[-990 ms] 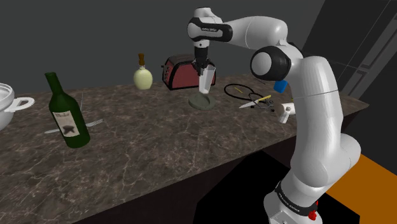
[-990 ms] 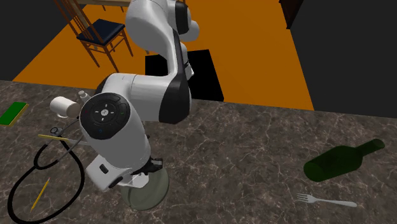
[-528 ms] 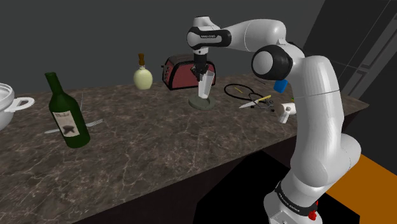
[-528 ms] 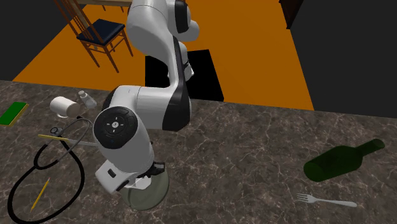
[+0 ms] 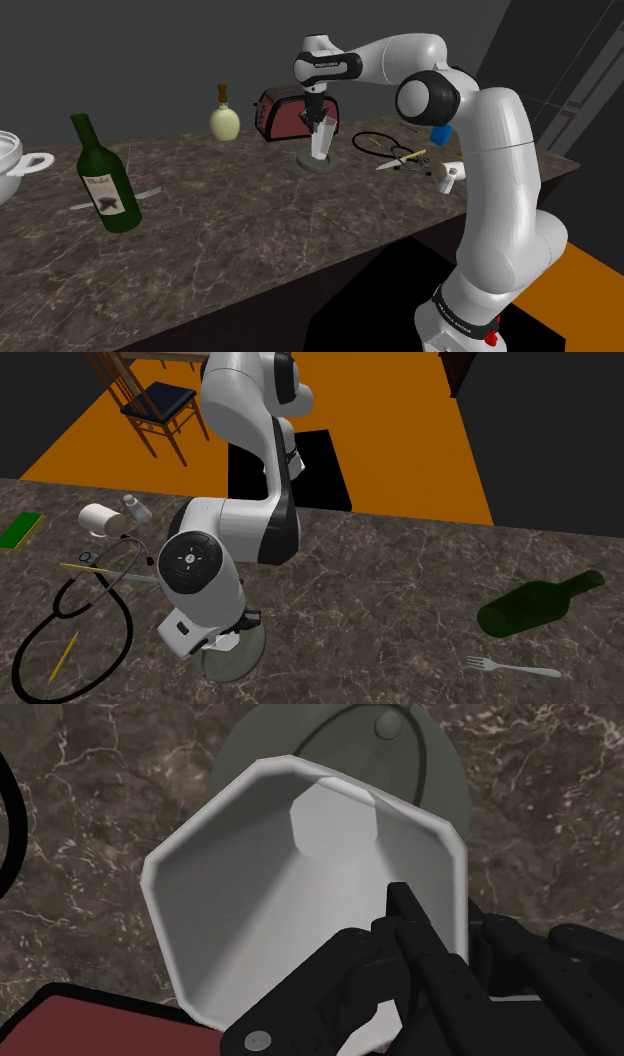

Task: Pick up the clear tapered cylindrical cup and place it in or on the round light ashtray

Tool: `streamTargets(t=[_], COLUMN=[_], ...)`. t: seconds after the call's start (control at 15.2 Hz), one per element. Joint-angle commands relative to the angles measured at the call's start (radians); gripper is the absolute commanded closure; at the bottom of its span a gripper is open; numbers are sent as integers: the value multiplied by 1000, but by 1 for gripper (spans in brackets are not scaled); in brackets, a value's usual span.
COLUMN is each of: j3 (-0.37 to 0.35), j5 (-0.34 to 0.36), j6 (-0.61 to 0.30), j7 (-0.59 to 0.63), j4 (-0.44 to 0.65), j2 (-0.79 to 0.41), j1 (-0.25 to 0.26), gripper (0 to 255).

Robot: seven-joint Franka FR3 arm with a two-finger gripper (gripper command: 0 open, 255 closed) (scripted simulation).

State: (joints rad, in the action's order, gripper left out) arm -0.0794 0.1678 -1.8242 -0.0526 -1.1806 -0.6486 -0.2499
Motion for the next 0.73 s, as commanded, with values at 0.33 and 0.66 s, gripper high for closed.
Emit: streamTargets(t=[0.33, 0.66], j3=[0, -1], j5=[0, -2], j6=[0, 65], j7=[0, -4], j4=[1, 64], j2=[-1, 2], j1=[0, 6], gripper=[0, 0])
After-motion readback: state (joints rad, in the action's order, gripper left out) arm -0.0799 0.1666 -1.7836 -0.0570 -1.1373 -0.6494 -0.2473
